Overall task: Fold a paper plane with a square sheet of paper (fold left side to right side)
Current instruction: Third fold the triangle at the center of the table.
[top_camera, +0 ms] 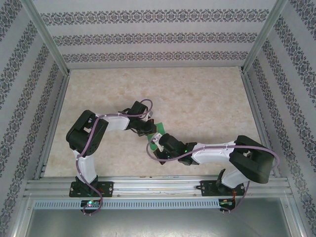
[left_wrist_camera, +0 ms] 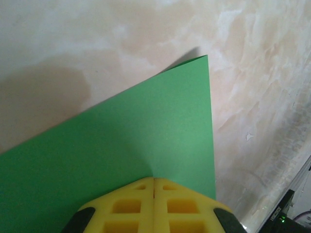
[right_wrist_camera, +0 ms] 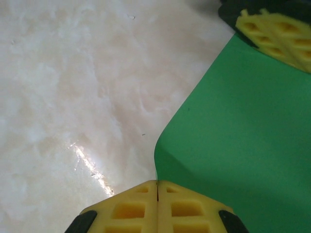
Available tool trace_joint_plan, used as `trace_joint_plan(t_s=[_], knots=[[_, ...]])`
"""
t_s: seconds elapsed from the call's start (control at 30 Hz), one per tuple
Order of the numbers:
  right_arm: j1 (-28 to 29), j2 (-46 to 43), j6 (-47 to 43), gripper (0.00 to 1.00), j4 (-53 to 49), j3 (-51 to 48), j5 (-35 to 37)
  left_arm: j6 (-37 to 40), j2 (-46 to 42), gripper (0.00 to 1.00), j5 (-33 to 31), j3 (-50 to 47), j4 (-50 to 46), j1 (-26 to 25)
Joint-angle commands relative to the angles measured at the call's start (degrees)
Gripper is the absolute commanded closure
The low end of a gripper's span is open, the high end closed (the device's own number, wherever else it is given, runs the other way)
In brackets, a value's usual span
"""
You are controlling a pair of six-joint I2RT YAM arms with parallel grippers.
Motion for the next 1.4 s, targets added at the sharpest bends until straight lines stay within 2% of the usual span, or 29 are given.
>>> trace_joint_plan(t_s=[0.0,0.27,0.47,1.37], knots=[[-2.09,-2.82,5.53,1.0,0.07,-1.06,-5.43,3.07,1.63,1.0,-1.12,-1.76,-2.89,-1.51],[-6.15,-3.74,11.44,1.0,-0.26,-2.27,-8.26,4.3,1.21,1.0,-0.29,-2.8,-1.83,-2.48],[-8.18,-2.38,13.89,1.0,-1.3,-2.34,-7.63,4.72,1.01,1.0,-0.28,-2.71,-2.04,-2.99],[-11.27,-0.8,12.58,1.0,-4.31,-0.67,-4.12,4.67,1.23,1.0,-0.72,-2.07,-2.76,-3.71]])
